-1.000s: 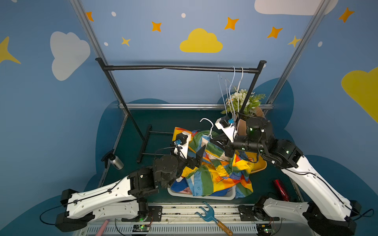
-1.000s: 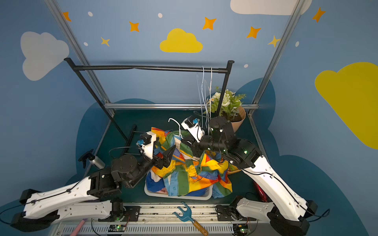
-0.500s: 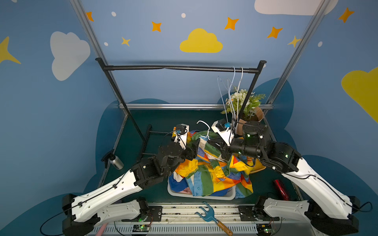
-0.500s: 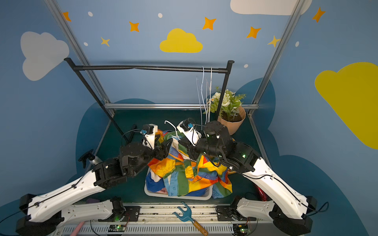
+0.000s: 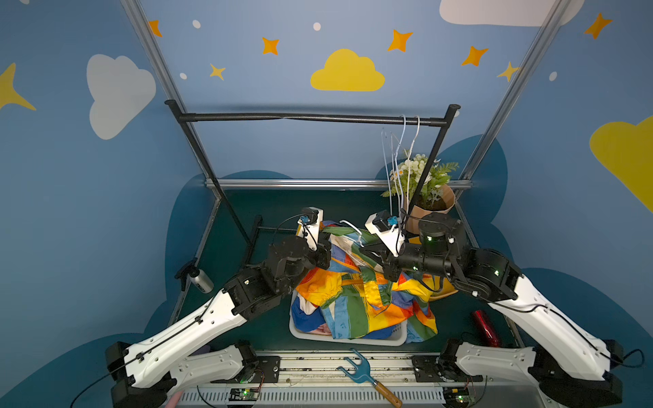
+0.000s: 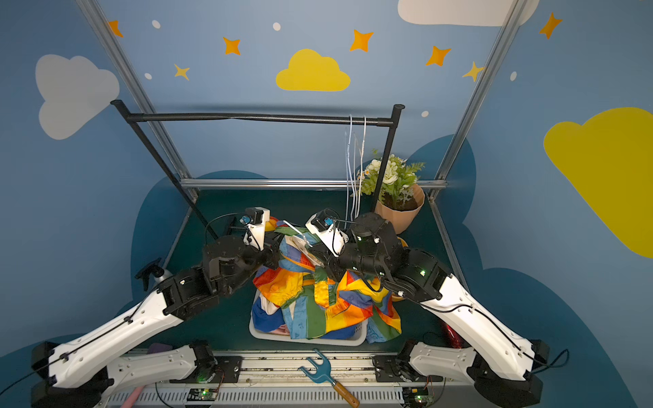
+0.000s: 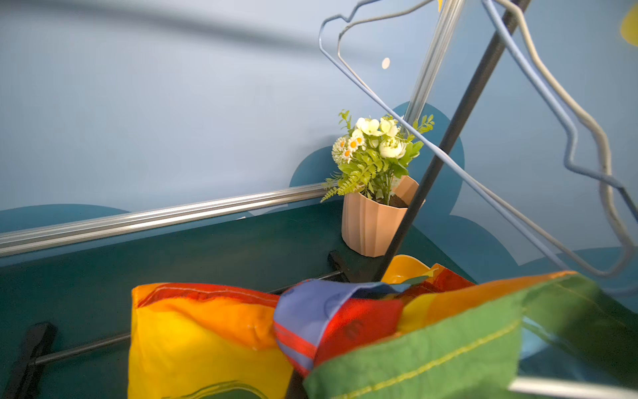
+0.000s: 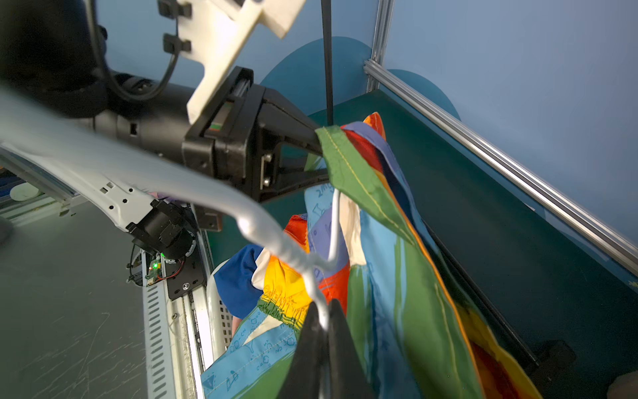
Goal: Remove the clothespins securing jackets to the hanger
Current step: Remove the jacket from the hanger.
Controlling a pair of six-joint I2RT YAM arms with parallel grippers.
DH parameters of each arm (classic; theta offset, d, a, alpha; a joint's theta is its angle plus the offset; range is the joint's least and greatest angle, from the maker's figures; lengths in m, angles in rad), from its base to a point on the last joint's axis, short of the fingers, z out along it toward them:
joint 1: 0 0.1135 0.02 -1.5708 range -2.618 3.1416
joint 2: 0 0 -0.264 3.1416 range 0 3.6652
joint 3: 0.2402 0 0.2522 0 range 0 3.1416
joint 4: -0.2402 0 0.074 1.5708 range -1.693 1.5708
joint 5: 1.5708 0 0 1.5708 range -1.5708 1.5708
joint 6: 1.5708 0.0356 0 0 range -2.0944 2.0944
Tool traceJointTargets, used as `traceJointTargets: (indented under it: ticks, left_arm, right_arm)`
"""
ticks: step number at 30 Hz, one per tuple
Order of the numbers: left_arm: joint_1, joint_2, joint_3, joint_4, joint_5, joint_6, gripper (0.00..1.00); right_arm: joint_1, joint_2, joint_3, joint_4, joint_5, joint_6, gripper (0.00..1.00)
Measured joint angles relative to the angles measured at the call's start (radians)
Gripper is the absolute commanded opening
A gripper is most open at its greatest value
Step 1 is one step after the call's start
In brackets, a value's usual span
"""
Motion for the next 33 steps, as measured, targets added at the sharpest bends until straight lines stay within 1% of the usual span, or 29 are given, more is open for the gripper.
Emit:
traceJointTargets:
  ticks: [6,8,14,21,25,29,33]
  left_arm:
    - [0.137,-0.003,0.037,-0.077,0.062,-0.046,0.04]
    - [0.166,-0.003,0.050,-0.096,0.087,-0.065,0.04]
    - [0.229,0.004,0.077,-0.157,0.194,-0.117,0.04]
    - [0.265,0.056,0.077,-0.153,0.281,-0.162,0.04]
    - [0.325,0.050,0.063,-0.150,0.385,-0.177,0.04]
    - [0.369,0.047,0.063,-0.145,0.506,-0.187,0.04]
    - [0.435,0.068,0.093,-0.164,0.629,-0.196,0.04]
  right_arm:
    - [0.001,-0.058,-0.074,-0.002,0.000,-0.009,0.00]
    - [0.002,-0.081,-0.103,0.002,0.000,-0.013,0.00]
    - [0.004,-0.172,-0.205,0.042,-0.001,-0.016,0.00]
    - [0.004,-0.227,-0.205,0.069,-0.005,0.034,0.00]
    - [0.004,-0.234,-0.206,0.052,-0.004,0.042,0.00]
    - [0.004,-0.278,-0.230,0.053,-0.018,0.055,0.00]
    - [0.004,-0.283,-0.246,0.056,-0.042,0.057,0.00]
